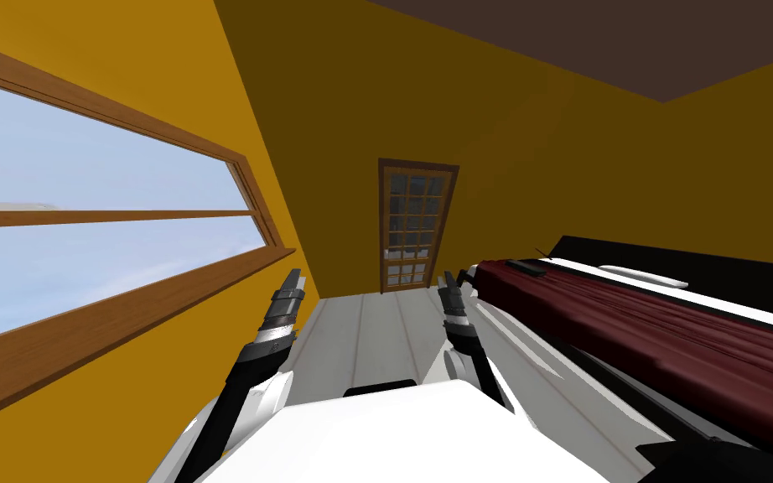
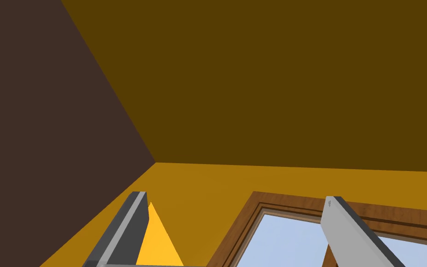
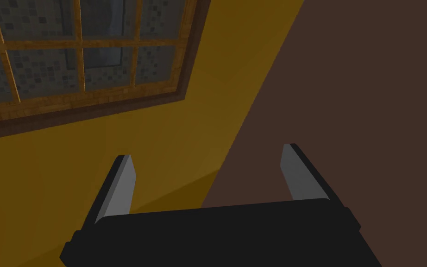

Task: Pull the door open

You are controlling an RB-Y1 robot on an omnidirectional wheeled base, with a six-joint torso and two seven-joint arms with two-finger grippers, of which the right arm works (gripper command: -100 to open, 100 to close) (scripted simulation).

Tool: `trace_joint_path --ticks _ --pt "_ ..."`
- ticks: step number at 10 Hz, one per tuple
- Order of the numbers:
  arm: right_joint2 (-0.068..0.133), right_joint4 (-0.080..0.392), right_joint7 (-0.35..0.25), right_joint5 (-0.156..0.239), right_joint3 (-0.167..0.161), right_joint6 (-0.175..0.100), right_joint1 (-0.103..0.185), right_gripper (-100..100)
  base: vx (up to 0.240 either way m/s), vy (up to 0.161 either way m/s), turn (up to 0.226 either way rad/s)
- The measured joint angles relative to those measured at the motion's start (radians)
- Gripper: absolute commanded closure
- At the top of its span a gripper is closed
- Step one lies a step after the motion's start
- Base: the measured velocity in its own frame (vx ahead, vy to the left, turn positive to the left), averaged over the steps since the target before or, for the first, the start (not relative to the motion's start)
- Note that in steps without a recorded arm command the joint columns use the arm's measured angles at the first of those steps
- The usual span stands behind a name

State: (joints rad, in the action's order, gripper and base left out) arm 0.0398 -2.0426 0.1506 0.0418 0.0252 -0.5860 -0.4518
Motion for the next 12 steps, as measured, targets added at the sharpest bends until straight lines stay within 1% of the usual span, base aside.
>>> trace_joint_path --ticks 1,2,3,7,9,11,12 --pt "0.006 0.022 0.014 0.000 0.004 -0.005 0.010 -100 0.123 0.029 0.025" --pt "0.007 0.040 0.040 -0.005 0.000 -0.005 0.016 -100 0.139 0.034 0.020" --pt "0.015 0.064 0.061 -0.004 0.004 -0.008 0.025 -100 0.126 0.032 0.009" --pt "0.029 0.152 0.134 -0.010 0.007 -0.030 0.056 -100 0.096 0.021 0.014" --pt "0.036 0.190 0.171 -0.013 0.009 -0.032 0.073 -100 0.098 0.028 0.015" --pt "0.039 0.236 0.212 -0.018 0.008 -0.045 0.086 -100 0.103 0.019 0.015" --pt "0.044 0.260 0.230 -0.018 0.011 -0.050 0.096 -100 0.106 0.032 0.017"
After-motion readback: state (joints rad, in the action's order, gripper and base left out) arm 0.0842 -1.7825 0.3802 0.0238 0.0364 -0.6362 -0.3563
